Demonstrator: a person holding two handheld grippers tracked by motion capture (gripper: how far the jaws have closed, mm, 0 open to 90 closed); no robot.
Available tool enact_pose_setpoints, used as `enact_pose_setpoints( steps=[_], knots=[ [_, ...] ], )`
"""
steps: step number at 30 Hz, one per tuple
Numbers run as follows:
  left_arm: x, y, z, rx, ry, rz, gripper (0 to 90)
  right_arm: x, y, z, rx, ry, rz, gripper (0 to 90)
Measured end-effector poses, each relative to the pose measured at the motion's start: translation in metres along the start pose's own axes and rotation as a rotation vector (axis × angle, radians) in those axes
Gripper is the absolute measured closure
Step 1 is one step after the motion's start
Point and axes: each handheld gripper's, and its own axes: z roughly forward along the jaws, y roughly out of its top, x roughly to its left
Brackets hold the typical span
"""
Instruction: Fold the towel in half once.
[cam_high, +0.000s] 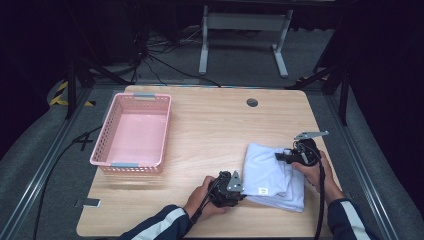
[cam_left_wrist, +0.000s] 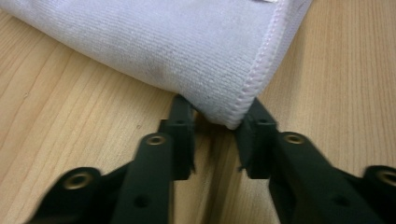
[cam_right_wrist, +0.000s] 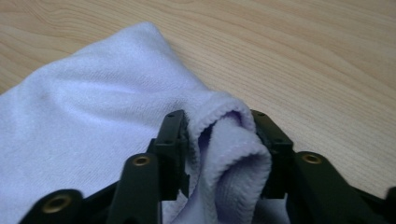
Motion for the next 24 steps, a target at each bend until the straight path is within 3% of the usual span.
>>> enact_pose_setpoints(
  steps=[3, 5, 8, 9, 10, 11, 13, 15, 17, 19, 22, 24],
  knots=[
    [0.001, -0.002, -0.003, 0.011, 0.008, -0.003, 81.8, 0.002, 0.002, 0.003, -0.004, 0.021, -0.010, 77.0],
    [0.001, -0.004, -0.008, 0.037, 0.042, 0.001, 83.7, 0.005, 0.005, 0.005, -0.005, 0.023, -0.036, 78.3],
    [0.001, -0.008, -0.014, 0.050, 0.055, -0.016, 81.7, 0.016, 0.015, 0.007, -0.003, 0.015, -0.077, 76.5],
    [-0.001, -0.009, -0.015, 0.051, 0.051, -0.016, 81.1, 0.018, 0.017, 0.007, -0.006, 0.004, -0.081, 69.9],
    [-0.002, -0.010, -0.018, 0.061, 0.047, 0.012, 78.6, 0.021, 0.018, 0.006, -0.009, -0.028, -0.094, 55.5],
    [-0.004, -0.011, -0.019, 0.060, 0.050, 0.008, 74.2, 0.024, 0.019, 0.006, 0.001, -0.075, -0.090, 47.4],
    [-0.004, -0.013, -0.023, 0.041, 0.034, -0.001, 60.8, 0.025, 0.018, 0.002, 0.016, -0.076, -0.067, 42.6],
    [-0.004, -0.011, -0.030, -0.008, 0.075, -0.003, 47.4, 0.021, 0.014, 0.000, 0.040, -0.128, -0.050, 32.6],
    [-0.003, -0.008, -0.034, -0.046, 0.058, -0.004, 38.1, 0.011, 0.010, -0.002, 0.031, -0.102, 0.004, 30.6],
    [-0.007, 0.002, -0.035, -0.067, 0.072, 0.048, 33.9, 0.004, 0.010, 0.001, 0.025, -0.088, 0.038, 23.3],
    [-0.008, 0.012, -0.029, -0.060, 0.059, 0.066, 33.5, 0.002, 0.013, 0.008, 0.025, -0.072, 0.046, 16.8],
    [-0.006, 0.017, -0.023, -0.061, 0.037, 0.082, 33.7, 0.001, 0.014, 0.015, 0.032, -0.043, 0.042, 17.8]
  ],
)
